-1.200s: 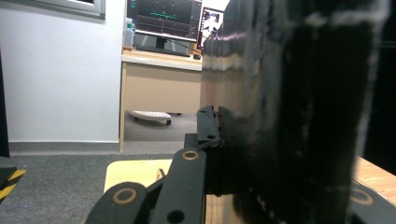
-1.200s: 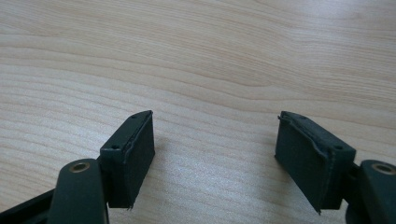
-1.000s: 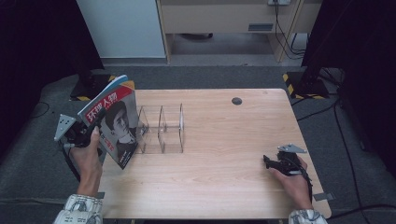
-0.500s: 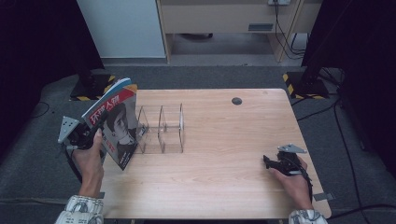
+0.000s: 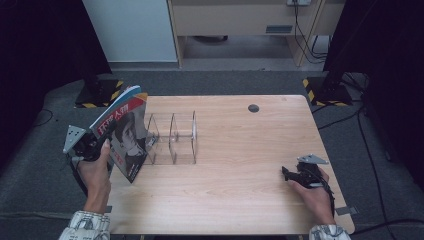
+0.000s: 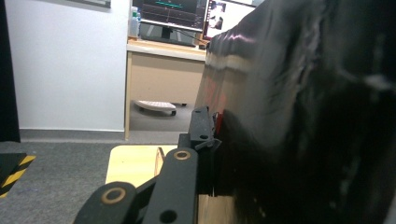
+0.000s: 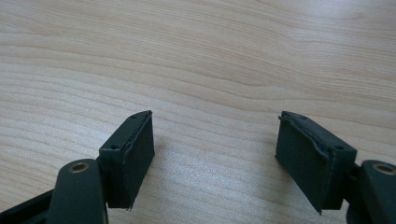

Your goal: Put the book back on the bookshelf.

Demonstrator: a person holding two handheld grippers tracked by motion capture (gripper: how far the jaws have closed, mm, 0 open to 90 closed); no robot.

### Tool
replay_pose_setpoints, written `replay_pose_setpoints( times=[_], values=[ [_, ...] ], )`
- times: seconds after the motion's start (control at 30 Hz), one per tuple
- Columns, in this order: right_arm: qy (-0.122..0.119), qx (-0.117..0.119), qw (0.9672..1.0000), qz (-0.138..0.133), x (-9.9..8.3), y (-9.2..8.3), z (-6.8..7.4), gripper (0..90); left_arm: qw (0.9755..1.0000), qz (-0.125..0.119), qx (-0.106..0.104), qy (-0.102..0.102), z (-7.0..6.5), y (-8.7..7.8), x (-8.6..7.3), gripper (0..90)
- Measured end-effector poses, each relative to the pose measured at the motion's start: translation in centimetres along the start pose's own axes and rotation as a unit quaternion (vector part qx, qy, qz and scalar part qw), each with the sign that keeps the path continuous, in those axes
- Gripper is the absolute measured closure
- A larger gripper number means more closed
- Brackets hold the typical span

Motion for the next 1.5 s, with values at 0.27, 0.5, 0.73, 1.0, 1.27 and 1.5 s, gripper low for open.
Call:
replay_pose_setpoints(
  times=[0.27,0.5,0.73,1.0,1.27,1.5],
  values=[
    [0.0,0.0,1.0,0.0,0.0,0.0,0.0,27.9,1.0,0.005,0.004,-0.003,-0.02,-0.06,0.06,80.1],
    [0.0,0.0,1.0,0.0,0.0,0.0,0.0,27.9,0.9999,0.011,0.005,-0.004,-0.01,-0.1,0.15,77.9],
    [0.0,0.0,1.0,0.0,0.0,0.0,0.0,27.9,0.9999,0.014,0.006,-0.004,-0.06,-0.1,0.19,76.1],
    [0.0,0.0,1.0,0.0,-0.01,-0.01,0.0,27.8,0.9999,0.013,0.005,-0.003,-0.09,-0.16,0.3,67.4],
    [0.0,0.0,1.0,0.0,-0.01,-0.01,0.01,27.8,0.9999,0.006,0.012,0.001,-0.05,-0.29,0.49,47.6],
    [0.0,0.0,1.0,0.0,-0.01,-0.01,0.01,27.8,0.9999,0.005,0.01,0.005,-0.15,-0.26,0.51,30.8]
  ],
)
Point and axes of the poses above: each handheld gripper's, and its own axes: y roughly forward along the jaws, x roughly out of its top, z roughly to its left, the point moved 2 cm from there along y, roughly forward along the jaws
